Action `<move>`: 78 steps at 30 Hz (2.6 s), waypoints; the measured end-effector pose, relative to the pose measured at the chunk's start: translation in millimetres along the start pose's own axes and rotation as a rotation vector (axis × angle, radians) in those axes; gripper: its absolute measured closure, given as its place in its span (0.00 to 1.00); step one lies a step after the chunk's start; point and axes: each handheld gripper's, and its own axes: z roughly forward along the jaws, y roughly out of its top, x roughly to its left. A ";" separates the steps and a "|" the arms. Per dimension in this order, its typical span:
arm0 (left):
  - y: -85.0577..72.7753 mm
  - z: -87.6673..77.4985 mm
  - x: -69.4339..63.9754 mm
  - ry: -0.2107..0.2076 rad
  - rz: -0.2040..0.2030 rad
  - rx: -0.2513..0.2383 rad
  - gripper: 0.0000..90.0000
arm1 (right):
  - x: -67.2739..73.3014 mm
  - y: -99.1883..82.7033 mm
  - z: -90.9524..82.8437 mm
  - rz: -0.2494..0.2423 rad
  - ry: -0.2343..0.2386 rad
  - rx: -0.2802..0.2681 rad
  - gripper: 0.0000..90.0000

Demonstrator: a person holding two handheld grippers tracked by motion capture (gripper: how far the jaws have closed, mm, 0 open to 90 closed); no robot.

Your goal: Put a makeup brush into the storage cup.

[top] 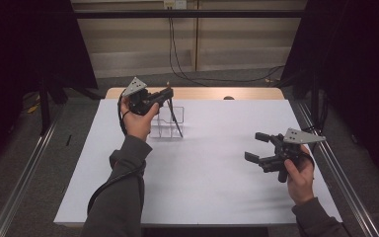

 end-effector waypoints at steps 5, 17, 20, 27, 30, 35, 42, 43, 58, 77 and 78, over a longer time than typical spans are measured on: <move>-3.7 -0.9 1.4 0.004 0.012 0.012 0.93 | 1.2 0.0 1.1 0.000 0.005 0.005 0.09; -11.3 -0.5 2.6 0.011 0.032 0.025 0.93 | 1.5 0.0 1.4 -0.008 0.004 0.006 0.09; -14.1 -0.6 2.4 0.010 0.031 0.033 0.93 | 1.8 0.0 1.8 -0.009 0.004 0.008 0.09; -20.0 0.3 1.4 0.011 0.011 0.025 0.93 | 2.7 0.1 2.3 -0.010 0.006 0.010 0.09; -21.3 0.0 1.8 0.004 0.004 0.027 0.93 | 2.7 0.0 1.9 -0.010 0.005 0.011 0.09; -25.4 0.3 0.9 0.011 0.004 0.030 0.93 | 2.3 -0.1 1.5 -0.013 0.003 0.011 0.09; -29.6 1.0 2.0 0.013 0.014 0.040 0.93 | 2.0 0.1 3.7 -0.011 0.006 0.013 0.09; -29.7 0.1 2.9 0.010 0.020 0.055 0.93 | 1.8 0.1 4.0 -0.013 0.006 0.013 0.09; -38.3 -1.2 5.3 0.016 0.002 0.066 0.93 | 1.0 -0.3 8.6 -0.011 0.010 0.016 0.09; -40.4 -2.4 7.0 0.024 -0.013 0.097 0.84 | 2.7 -0.1 9.0 -0.009 0.011 0.018 0.09; -41.0 -2.7 7.4 0.029 -0.008 0.092 0.81 | 2.8 -0.2 9.3 -0.008 0.010 0.016 0.09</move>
